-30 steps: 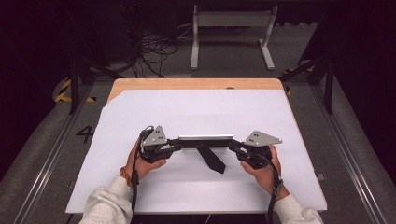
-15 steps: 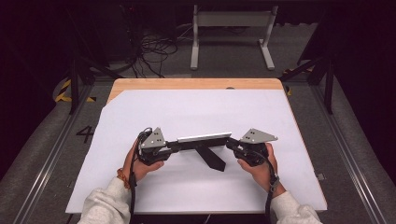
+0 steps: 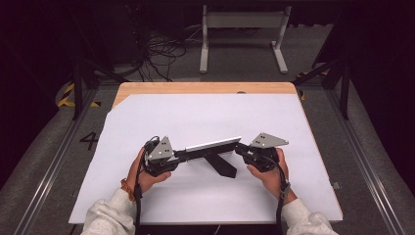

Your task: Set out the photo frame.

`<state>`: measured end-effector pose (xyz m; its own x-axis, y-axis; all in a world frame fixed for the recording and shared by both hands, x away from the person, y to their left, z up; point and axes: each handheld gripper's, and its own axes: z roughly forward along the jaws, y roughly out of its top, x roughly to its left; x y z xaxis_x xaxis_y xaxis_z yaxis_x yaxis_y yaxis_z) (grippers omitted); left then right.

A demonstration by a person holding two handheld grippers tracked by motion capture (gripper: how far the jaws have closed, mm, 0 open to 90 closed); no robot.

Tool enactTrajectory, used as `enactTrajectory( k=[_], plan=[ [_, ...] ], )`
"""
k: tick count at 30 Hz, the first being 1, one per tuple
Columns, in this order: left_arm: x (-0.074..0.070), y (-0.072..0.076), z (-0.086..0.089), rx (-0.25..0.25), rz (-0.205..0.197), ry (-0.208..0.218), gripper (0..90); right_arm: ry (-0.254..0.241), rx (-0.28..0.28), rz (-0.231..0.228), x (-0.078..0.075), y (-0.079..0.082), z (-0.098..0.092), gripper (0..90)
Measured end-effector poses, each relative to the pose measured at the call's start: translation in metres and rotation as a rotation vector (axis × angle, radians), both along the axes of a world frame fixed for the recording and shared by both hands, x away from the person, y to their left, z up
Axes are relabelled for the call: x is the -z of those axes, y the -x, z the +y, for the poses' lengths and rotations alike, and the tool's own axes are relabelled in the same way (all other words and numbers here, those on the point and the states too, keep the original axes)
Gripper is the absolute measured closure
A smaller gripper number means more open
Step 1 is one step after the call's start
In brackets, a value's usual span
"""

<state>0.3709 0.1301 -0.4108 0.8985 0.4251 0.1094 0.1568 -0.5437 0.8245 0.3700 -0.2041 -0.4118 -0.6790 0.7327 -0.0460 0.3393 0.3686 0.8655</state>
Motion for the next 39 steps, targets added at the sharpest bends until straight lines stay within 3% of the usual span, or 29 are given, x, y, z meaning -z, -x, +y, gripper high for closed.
enactTrajectory(
  k=[6,13,16,32,39],
  plan=[
    [-0.006,0.004,0.002,0.000,-0.016,0.024,79.5,0.018,-0.001,-0.021,-0.003,0.003,0.001,80.9],
    [-0.007,0.005,0.005,-0.003,-0.020,0.036,79.1,0.007,0.003,-0.050,-0.011,0.012,-0.003,90.0],
    [-0.008,0.005,0.003,0.004,-0.022,0.044,79.3,0.010,-0.006,-0.059,-0.012,0.015,-0.001,90.0],
    [-0.011,0.011,0.002,0.009,-0.026,0.028,81.4,0.023,-0.008,-0.083,-0.012,0.013,0.013,90.0],
    [-0.012,0.018,-0.001,0.034,-0.033,0.016,82.7,0.023,-0.010,-0.082,-0.011,0.010,0.021,90.0]
  ],
)
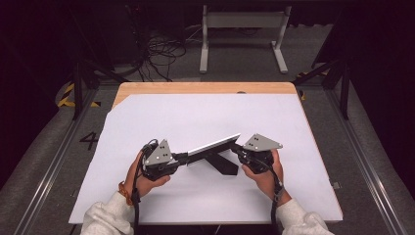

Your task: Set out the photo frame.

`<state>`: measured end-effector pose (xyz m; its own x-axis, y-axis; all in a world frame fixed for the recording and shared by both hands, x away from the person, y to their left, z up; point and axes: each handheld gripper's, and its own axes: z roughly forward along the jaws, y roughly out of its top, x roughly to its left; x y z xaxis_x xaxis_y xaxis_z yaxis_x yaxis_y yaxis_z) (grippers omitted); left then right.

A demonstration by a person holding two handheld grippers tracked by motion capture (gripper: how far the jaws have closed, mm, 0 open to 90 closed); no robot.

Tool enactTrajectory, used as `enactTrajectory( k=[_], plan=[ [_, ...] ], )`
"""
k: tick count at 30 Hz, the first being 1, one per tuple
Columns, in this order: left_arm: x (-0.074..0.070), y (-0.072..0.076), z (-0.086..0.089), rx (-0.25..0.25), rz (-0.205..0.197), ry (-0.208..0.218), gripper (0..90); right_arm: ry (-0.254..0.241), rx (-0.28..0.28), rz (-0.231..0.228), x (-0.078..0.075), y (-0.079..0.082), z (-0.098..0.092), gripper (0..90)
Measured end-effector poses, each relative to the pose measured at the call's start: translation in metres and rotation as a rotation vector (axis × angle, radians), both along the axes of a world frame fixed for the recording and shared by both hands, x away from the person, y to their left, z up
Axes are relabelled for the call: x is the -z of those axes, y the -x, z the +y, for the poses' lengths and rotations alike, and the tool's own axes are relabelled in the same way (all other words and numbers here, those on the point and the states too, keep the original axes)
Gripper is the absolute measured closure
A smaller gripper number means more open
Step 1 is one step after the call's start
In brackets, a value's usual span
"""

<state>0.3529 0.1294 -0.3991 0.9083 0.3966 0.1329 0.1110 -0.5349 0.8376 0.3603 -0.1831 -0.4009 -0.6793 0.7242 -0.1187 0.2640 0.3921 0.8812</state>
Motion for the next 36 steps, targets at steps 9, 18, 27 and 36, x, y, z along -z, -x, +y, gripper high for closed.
enactTrajectory(
  k=[9,18,27,36],
  plan=[
    [-0.001,0.006,-0.003,0.011,-0.010,-0.016,83.6,0.009,-0.011,-0.014,0.000,0.001,0.009,90.0],
    [-0.001,0.012,-0.008,0.019,-0.027,-0.038,83.8,0.003,-0.029,-0.011,-0.002,0.001,0.014,90.0],
    [-0.001,0.016,-0.009,0.026,-0.029,-0.039,83.5,0.003,-0.040,-0.017,-0.003,0.004,0.018,90.0],
    [-0.001,0.022,-0.015,0.046,-0.039,-0.050,82.0,-0.003,-0.043,-0.024,-0.003,0.003,0.022,90.0]
  ],
)
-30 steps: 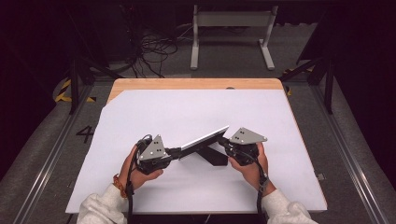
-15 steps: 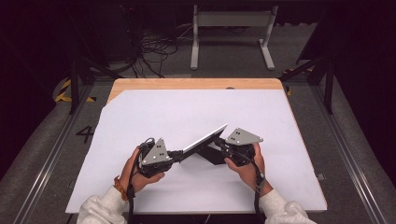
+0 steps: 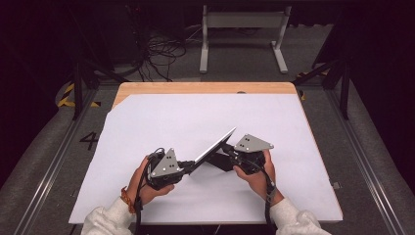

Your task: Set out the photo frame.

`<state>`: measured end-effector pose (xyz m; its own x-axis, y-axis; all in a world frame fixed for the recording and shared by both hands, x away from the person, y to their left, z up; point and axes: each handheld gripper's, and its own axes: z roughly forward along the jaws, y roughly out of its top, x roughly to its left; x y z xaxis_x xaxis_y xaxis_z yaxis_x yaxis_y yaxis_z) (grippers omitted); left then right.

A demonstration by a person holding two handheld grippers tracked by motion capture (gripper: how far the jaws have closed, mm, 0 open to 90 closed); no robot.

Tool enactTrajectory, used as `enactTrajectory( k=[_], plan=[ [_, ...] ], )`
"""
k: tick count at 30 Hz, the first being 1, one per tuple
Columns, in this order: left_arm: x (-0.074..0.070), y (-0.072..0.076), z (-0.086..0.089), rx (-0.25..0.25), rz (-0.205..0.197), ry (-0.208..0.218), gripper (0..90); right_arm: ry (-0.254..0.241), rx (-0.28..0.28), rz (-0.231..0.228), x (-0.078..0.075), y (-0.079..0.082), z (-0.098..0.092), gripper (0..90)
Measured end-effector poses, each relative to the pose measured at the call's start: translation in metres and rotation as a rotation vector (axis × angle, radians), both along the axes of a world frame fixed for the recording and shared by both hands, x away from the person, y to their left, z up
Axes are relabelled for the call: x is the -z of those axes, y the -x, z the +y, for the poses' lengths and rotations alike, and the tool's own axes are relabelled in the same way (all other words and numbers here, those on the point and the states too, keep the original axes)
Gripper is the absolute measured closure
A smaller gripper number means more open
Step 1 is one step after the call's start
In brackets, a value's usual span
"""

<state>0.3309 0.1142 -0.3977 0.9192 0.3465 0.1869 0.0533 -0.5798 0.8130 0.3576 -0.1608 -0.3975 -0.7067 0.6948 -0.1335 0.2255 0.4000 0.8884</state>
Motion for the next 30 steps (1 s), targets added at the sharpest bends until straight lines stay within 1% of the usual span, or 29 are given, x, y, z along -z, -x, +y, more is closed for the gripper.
enactTrajectory(
  k=[3,11,14,18,23,27,30],
  plan=[
    [0.000,0.001,-0.001,0.003,-0.002,0.000,81.6,0.003,-0.005,-0.010,-0.001,0.000,0.002,90.0],
    [0.000,0.003,-0.005,0.015,0.004,0.004,80.5,-0.003,-0.007,-0.009,-0.002,0.000,0.003,90.0],
    [0.000,0.004,-0.007,0.020,0.000,0.001,80.0,-0.012,-0.008,-0.002,-0.002,-0.001,0.003,90.0],
    [0.000,0.003,-0.009,0.025,0.003,0.005,79.4,-0.015,-0.007,0.000,-0.001,-0.003,0.003,90.0],
    [0.001,0.003,-0.011,0.036,0.016,0.021,78.5,-0.020,-0.012,0.004,-0.001,-0.005,0.004,90.0],
    [0.001,0.003,-0.013,0.043,0.017,0.023,77.7,-0.032,-0.025,0.009,-0.001,-0.008,0.003,90.0],
    [0.002,0.003,-0.015,0.046,0.022,0.027,77.1,-0.029,-0.027,0.008,-0.001,-0.009,0.004,90.0]
  ],
)
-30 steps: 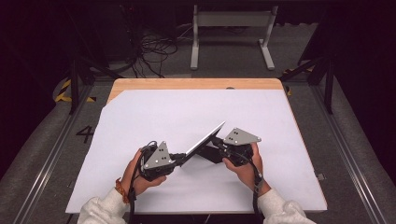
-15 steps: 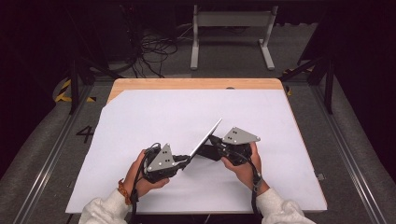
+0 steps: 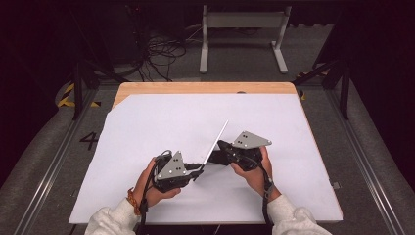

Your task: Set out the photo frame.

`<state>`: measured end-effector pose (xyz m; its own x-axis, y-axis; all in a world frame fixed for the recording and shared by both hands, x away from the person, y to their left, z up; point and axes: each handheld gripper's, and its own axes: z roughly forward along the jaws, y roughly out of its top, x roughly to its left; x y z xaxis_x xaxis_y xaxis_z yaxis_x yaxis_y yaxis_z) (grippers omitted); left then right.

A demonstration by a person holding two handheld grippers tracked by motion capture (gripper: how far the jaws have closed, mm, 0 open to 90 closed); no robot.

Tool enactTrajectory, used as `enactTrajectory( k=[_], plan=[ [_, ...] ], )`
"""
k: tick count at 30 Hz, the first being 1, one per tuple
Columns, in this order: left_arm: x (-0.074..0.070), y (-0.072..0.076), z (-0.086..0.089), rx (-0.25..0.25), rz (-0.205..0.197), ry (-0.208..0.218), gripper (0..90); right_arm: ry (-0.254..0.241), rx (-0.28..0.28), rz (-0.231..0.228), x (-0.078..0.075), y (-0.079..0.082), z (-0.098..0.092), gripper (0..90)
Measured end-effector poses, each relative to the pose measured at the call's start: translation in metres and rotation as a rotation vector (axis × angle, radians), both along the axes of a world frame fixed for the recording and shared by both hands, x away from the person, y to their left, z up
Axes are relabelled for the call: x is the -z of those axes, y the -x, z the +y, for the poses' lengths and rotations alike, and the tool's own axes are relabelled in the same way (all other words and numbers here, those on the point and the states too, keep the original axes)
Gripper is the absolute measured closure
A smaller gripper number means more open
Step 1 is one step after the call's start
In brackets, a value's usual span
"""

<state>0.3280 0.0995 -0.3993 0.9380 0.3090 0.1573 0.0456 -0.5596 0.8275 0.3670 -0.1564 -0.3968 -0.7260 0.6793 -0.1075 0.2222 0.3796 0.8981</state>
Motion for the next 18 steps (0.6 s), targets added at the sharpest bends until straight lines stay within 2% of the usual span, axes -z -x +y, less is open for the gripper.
enactTrajectory(
  k=[5,18],
  plan=[
    [0.0015,-0.0007,-0.0019,-0.004,0.013,0.019,75.9,-0.007,0.005,0.002,0.0003,-0.0022,0.0026,90.0],
    [0.0019,-0.0009,-0.0039,-0.004,0.009,0.021,74.9,-0.025,0.006,0.010,0.0022,-0.0047,0.0052,90.0]
  ],
)
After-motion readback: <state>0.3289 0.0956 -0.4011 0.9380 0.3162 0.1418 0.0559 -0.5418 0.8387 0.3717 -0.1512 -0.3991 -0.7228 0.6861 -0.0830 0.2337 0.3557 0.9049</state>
